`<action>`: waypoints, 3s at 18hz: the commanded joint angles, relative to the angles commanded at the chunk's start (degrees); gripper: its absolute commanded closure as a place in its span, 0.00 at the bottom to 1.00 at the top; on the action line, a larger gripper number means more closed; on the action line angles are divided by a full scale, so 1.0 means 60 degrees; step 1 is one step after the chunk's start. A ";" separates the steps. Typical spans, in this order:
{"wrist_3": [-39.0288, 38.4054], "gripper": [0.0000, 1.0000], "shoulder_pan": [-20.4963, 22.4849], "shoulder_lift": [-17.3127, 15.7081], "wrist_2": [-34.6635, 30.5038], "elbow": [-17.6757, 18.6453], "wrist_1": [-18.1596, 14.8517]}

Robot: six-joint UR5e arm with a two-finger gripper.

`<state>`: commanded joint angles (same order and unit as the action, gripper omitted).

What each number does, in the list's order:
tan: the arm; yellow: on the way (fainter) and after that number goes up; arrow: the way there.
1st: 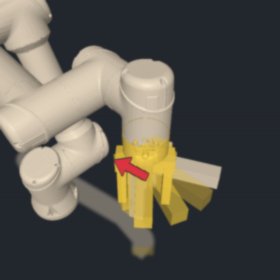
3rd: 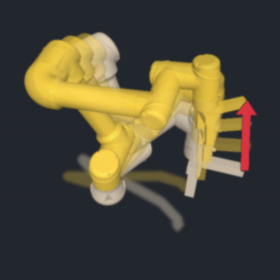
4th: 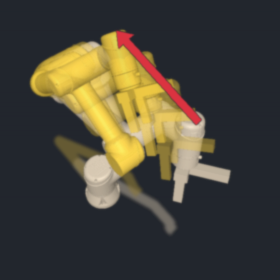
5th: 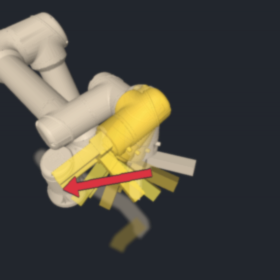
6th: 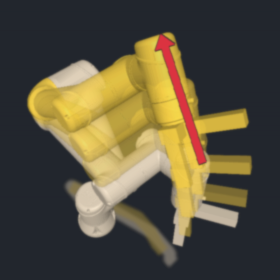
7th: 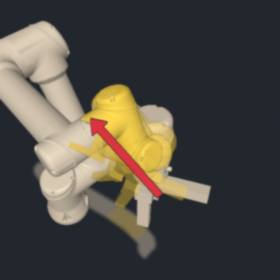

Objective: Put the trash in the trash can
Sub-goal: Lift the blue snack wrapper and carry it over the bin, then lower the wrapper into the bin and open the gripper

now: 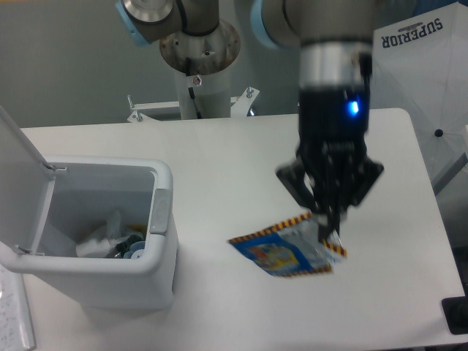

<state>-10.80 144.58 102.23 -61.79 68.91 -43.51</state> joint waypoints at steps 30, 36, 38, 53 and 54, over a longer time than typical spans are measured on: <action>-0.0107 1.00 -0.3648 -0.1599 0.0001 0.2724 0.0000; 0.1814 0.09 -0.3604 -0.1336 -0.0130 0.2798 0.0000; 0.1843 0.00 -0.3575 -0.1335 -0.0525 0.2739 0.0000; 0.4709 0.00 -0.0735 -0.2140 -0.2780 0.3661 -0.0088; 0.5106 0.00 -0.0472 -0.2126 -0.2928 0.3778 -0.0088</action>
<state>19.84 141.75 89.47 -79.36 91.57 -44.03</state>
